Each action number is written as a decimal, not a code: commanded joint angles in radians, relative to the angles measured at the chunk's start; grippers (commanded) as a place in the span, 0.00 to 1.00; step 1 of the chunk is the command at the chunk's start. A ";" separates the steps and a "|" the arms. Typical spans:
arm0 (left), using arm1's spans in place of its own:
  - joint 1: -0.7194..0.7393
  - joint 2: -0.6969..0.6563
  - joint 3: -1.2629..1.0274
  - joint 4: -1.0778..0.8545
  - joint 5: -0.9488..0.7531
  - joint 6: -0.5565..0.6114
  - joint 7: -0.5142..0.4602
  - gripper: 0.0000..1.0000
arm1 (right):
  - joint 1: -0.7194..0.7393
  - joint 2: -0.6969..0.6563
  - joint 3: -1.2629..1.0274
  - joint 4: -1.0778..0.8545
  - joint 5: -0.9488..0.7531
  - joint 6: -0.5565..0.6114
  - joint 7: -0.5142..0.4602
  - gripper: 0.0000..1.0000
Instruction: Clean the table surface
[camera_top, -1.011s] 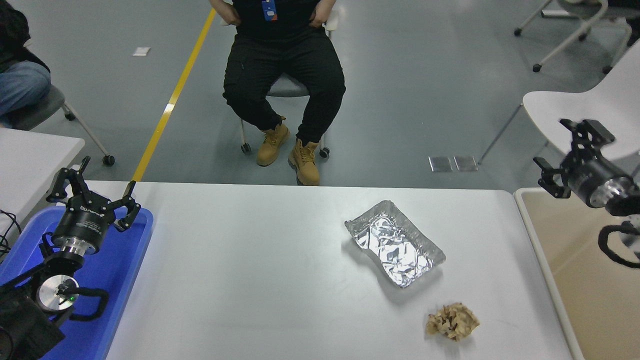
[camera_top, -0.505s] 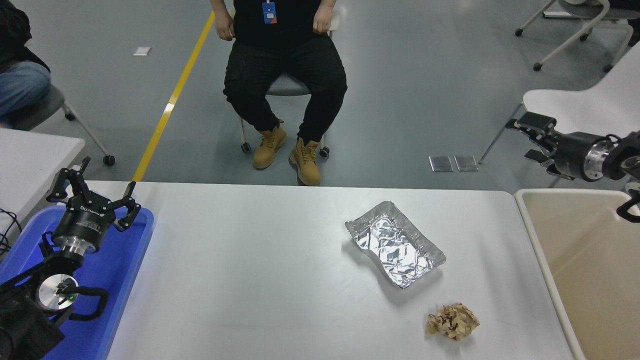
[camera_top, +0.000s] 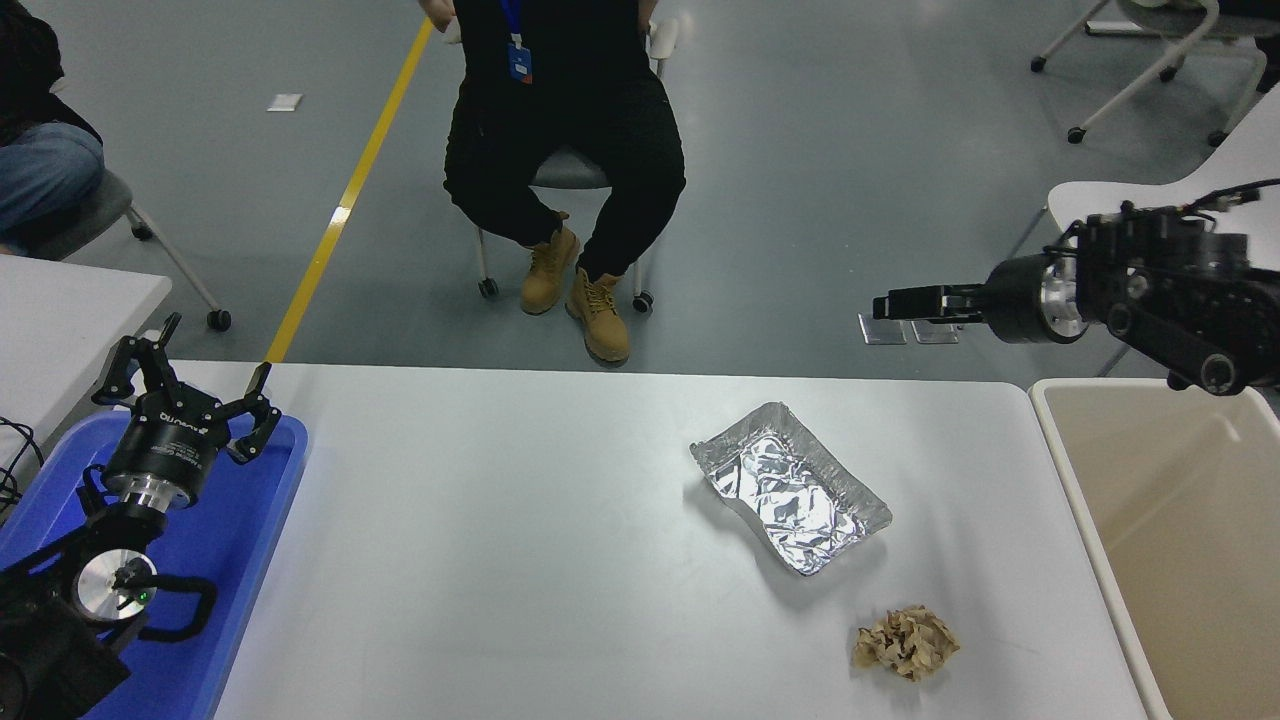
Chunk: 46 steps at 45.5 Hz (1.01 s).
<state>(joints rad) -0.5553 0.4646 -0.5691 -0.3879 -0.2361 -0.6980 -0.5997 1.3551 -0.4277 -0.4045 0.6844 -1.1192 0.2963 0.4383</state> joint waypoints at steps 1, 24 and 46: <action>0.000 0.000 0.000 0.000 0.000 0.000 0.000 1.00 | -0.024 0.133 -0.129 0.009 -0.062 -0.077 0.010 0.94; 0.000 0.000 0.000 0.000 0.000 0.000 0.000 1.00 | -0.185 0.329 -0.235 -0.181 -0.056 -0.246 0.005 0.95; 0.000 0.000 0.000 0.000 0.000 0.000 0.000 1.00 | -0.291 0.379 -0.240 -0.410 -0.056 -0.298 0.005 0.92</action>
<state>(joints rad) -0.5553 0.4646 -0.5691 -0.3881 -0.2360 -0.6980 -0.5997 1.0961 -0.0596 -0.6411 0.3430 -1.1745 0.0142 0.4436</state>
